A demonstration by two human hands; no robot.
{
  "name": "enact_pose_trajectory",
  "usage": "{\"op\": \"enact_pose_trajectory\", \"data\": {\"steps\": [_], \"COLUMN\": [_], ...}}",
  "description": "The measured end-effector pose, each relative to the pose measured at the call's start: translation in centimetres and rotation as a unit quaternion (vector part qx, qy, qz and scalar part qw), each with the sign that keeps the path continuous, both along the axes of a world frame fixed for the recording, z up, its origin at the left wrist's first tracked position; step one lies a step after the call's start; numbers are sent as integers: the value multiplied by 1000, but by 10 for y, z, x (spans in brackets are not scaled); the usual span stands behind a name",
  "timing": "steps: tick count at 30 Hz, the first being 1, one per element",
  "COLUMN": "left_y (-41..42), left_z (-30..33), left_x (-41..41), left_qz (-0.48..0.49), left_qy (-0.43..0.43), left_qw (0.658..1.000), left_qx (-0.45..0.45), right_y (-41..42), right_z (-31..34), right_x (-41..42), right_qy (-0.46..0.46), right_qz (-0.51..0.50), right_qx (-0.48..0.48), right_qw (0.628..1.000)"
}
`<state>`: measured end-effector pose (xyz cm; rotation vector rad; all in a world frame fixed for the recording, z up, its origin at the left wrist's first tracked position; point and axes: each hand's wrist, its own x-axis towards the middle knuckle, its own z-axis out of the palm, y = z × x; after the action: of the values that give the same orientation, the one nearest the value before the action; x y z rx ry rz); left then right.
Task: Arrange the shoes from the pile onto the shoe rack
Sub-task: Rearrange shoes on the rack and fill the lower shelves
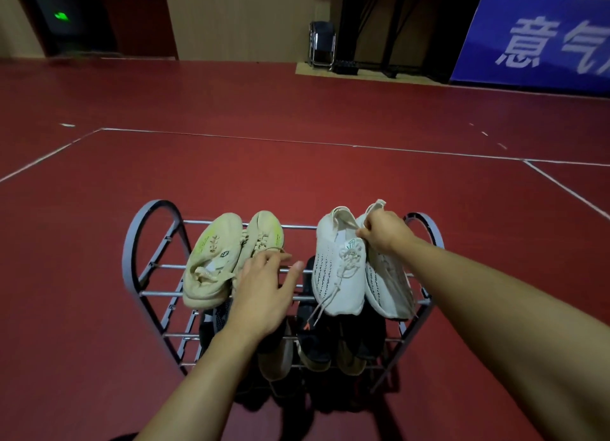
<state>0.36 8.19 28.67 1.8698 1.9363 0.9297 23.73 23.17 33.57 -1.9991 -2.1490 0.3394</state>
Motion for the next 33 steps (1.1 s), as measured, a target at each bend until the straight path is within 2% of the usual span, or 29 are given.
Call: {"op": "enact_pose_trajectory", "data": {"steps": [6,10,13,17,21,26,29,33], "left_y": [1,-1,-5,-11,-3,4,9,1], "left_z": [-6,-11,-19,-36,-45,-48,-52,-53], "left_x": [0,9,28,58,80,78,62,53], "left_qz": [-17,-64,-92,-77,-39,-63,-102,-133], "left_qy": [33,47,69,101,48,-107,-118,-77], "left_qw": [999,996,993,992,996,989,985,986], "left_qx": [16,34,13,-21,-60,-75,-69,-61], "right_y": [7,3,-4,-22,-53,-76,-76,-82], "right_z": [1,-9,-16,-28,-48,-57,-57,-47], "right_x": [-11,-6,7,23,33,29,28,27], "right_qy": [31,60,72,86,37,86,79,62], "right_qz": [2,-1,13,5,-53,-128,-128,-125], "right_qx": [36,-25,-45,-72,-55,-17,-20,-6], "right_qw": [999,998,996,994,996,988,988,990]}}
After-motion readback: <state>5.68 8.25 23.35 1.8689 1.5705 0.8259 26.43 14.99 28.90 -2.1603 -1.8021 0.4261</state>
